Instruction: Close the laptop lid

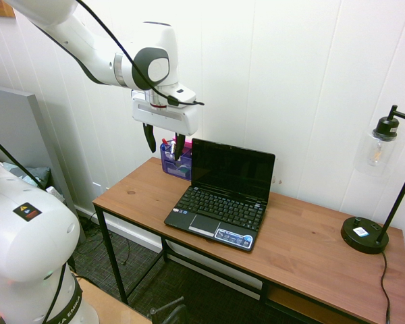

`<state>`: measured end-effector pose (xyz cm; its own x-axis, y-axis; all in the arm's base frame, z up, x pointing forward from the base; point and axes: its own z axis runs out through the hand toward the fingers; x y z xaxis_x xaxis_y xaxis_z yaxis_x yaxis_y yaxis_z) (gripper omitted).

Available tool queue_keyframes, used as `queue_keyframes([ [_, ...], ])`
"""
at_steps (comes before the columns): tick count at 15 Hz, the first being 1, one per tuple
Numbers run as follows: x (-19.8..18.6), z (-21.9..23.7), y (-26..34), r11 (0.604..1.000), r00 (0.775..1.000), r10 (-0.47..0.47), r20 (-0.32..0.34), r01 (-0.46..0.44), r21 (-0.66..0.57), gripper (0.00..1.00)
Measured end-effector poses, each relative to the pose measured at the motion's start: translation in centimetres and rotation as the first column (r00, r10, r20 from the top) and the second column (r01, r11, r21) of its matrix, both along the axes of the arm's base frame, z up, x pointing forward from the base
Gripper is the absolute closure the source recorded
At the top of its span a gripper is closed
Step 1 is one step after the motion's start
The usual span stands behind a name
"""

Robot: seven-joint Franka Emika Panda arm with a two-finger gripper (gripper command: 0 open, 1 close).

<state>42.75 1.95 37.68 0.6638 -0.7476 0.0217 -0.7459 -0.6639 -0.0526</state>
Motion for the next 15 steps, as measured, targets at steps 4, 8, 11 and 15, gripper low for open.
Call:
queue_keyframes([
  [4, 0.3, 0.4, 0.1, 1.000, 1.000, 0.005, 0.006, -0.005, -0.018, 0.00],
  [8, 3.8, 2.5, -1.5, 0.998, 0.998, 0.000, 0.056, 0.004, -0.066, 0.00],
  [11, 8.1, 3.5, -2.7, 0.996, 0.995, 0.004, 0.101, 0.005, -0.091, 0.00],
  [15, 12.8, 2.5, -4.2, 0.993, 0.986, -0.005, 0.167, 0.025, -0.117, 0.00],
])
